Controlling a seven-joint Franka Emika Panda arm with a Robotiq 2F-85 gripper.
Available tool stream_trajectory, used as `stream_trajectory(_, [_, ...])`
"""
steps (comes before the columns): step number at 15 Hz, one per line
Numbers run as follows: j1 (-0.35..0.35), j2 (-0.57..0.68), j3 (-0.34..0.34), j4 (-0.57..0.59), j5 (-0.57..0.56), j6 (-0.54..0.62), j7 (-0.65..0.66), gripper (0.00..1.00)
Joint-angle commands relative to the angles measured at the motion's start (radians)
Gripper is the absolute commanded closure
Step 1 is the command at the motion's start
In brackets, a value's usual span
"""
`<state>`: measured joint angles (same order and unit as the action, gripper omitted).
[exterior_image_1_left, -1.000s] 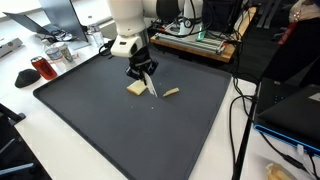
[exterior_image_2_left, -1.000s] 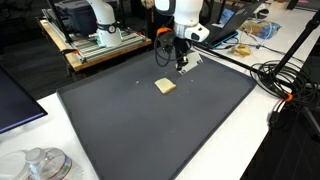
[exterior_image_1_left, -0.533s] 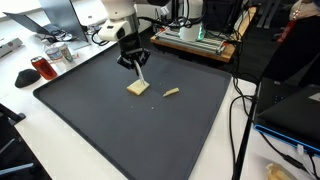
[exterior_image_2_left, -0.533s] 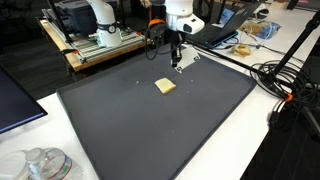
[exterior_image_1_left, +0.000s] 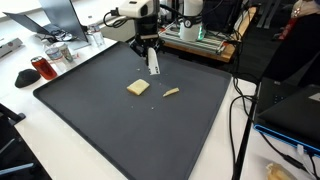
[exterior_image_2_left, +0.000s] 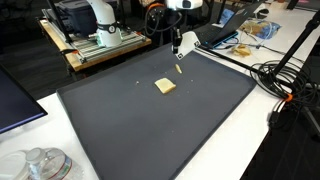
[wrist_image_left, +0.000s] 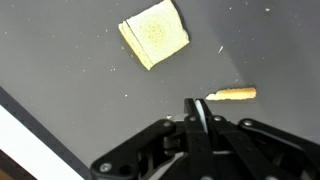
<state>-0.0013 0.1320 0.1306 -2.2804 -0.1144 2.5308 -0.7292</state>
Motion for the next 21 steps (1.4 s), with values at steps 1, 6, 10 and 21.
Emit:
stream_trajectory(1, [0.061, -0.104, -0.015, -0.121, -0.157, 0.030, 0.168, 0.99])
stream_trajectory(6, [0.113, -0.135, 0.002, -0.184, -0.395, 0.025, 0.389, 0.99])
stream_trajectory(10, [0.140, -0.102, 0.005, -0.195, -0.630, 0.022, 0.611, 0.99])
stream_trajectory(21, [0.157, 0.066, -0.002, -0.151, -0.808, 0.035, 0.850, 0.99])
